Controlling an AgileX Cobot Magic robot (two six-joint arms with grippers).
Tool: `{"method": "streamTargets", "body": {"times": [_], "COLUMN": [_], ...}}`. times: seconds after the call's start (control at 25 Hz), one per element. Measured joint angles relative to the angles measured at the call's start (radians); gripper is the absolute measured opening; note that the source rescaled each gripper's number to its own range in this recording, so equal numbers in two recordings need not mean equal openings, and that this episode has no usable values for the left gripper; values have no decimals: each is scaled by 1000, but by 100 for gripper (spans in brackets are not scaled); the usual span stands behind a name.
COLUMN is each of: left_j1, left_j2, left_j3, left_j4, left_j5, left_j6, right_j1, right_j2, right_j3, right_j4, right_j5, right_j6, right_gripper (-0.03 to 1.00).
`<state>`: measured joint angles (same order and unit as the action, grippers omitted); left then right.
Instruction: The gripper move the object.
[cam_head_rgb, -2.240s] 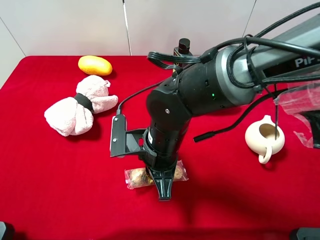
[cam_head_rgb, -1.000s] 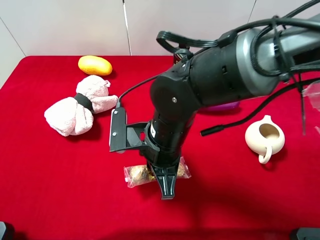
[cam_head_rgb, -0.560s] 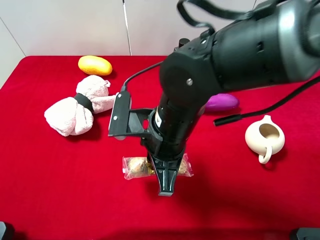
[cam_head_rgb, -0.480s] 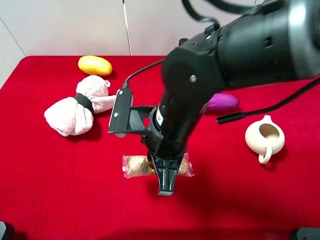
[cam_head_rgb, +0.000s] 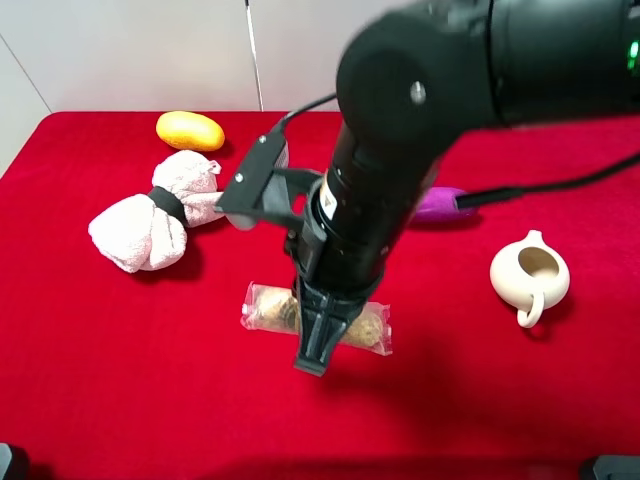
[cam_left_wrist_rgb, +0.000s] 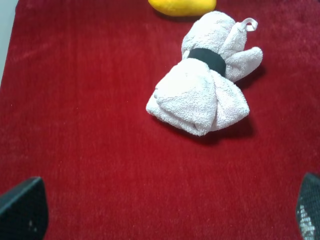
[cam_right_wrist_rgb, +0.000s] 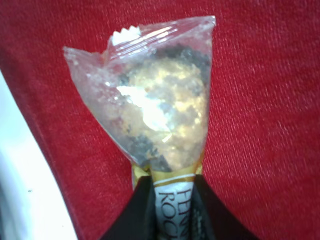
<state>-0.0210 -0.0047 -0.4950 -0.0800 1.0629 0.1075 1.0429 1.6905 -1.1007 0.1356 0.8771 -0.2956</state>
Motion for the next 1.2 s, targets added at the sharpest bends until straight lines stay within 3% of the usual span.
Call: {"method": "streamTargets", "body": {"times": [0.52, 1.2], "left_j1": [0, 0], "left_j2": [0, 0], "left_j3": [0, 0], "left_j4": [0, 0], "left_j5": [0, 0], "left_j6": [0, 0], "right_j1": [-25, -321], "right_j2": [0, 0], "right_j3": [-217, -281], "right_j4": [-89, -55], "right_j5": [180, 213], "right_j6": [240, 383], "right_gripper": [1, 0]}}
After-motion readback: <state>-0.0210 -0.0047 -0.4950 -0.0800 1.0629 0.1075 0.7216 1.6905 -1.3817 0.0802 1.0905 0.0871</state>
